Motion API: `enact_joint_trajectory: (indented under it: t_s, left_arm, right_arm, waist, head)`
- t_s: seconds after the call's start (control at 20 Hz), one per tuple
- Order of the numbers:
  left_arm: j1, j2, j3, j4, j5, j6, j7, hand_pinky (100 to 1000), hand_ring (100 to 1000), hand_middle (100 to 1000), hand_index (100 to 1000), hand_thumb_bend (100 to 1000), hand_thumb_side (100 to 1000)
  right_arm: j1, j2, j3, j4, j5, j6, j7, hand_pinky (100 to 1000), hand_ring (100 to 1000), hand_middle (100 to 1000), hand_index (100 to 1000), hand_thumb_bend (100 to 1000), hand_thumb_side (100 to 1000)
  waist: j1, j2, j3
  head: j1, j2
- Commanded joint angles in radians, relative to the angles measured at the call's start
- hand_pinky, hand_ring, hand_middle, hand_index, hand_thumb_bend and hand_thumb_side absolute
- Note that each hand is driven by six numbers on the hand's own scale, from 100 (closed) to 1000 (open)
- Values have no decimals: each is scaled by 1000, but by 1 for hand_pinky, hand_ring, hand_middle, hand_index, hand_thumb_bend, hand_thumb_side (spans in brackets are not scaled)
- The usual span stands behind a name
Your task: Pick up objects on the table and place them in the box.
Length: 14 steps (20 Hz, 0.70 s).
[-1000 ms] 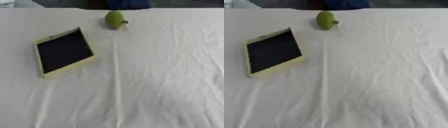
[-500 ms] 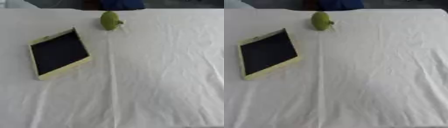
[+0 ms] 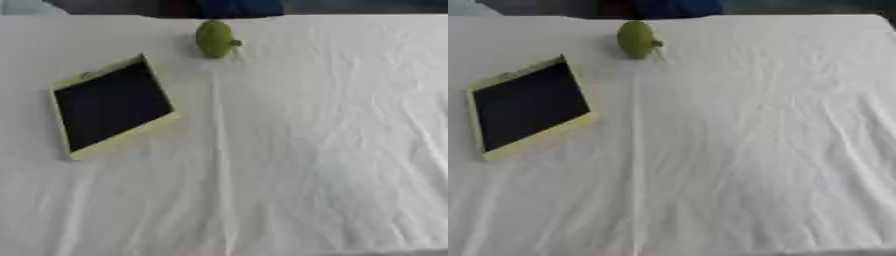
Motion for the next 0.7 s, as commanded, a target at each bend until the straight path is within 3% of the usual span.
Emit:
enact_joint_trajectory:
  t_s: [0.05, 0.7]
  left_arm:
    - [-19, 26, 2, -15, 4, -2, -8, 847, 788, 698, 843, 313, 601]
    - [-55, 2, -14, -15, 16, -14, -26, 846, 787, 698, 843, 309, 600]
  right_arm:
    - [-39, 28, -12, 73, 48, -40, -2, 862, 923, 880, 927, 227, 626]
    - [-62, 169, -5, 225, 125, -102, -4, 869, 928, 893, 946, 251, 558]
  waist:
    - [4, -18, 1]
    - [2, -9, 32]
  head:
    - [-18, -16]
    - [-77, -29]
